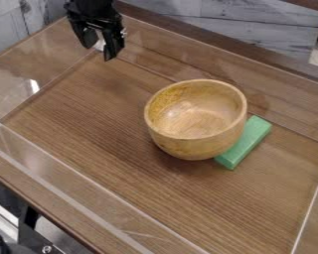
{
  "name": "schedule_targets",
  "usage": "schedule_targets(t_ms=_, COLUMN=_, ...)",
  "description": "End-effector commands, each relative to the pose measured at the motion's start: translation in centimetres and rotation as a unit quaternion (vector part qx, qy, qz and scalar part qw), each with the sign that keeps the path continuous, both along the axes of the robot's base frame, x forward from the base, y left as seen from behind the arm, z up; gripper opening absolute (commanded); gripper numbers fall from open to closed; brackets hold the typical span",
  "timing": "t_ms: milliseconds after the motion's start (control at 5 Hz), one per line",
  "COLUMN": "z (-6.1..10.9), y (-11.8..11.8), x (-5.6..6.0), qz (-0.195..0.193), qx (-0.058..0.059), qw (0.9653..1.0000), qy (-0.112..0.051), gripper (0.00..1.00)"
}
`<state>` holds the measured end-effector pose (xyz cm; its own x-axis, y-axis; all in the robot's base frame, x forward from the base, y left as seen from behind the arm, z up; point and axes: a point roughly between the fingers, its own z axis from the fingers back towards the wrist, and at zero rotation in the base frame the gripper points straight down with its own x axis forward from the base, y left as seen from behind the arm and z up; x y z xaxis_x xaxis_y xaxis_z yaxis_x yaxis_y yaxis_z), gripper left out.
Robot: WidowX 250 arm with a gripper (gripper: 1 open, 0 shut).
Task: Remove the green block from inside the brown bowl and put it on the table
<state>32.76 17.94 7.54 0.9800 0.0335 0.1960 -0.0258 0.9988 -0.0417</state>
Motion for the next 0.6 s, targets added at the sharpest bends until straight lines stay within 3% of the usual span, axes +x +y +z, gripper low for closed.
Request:
schedule_targets(t_ms=0, z=1.8, y=1.4, x=1.0, qz=0.007, qx=0.018, qw=0.9993, qy=-0.033, gripper=1.0)
schedule_targets(t_ms=400, z=0.7, y=2.6, x=1.4, qz=0.014, qx=0.016, qw=0.9992, qy=-0.034, gripper=1.0)
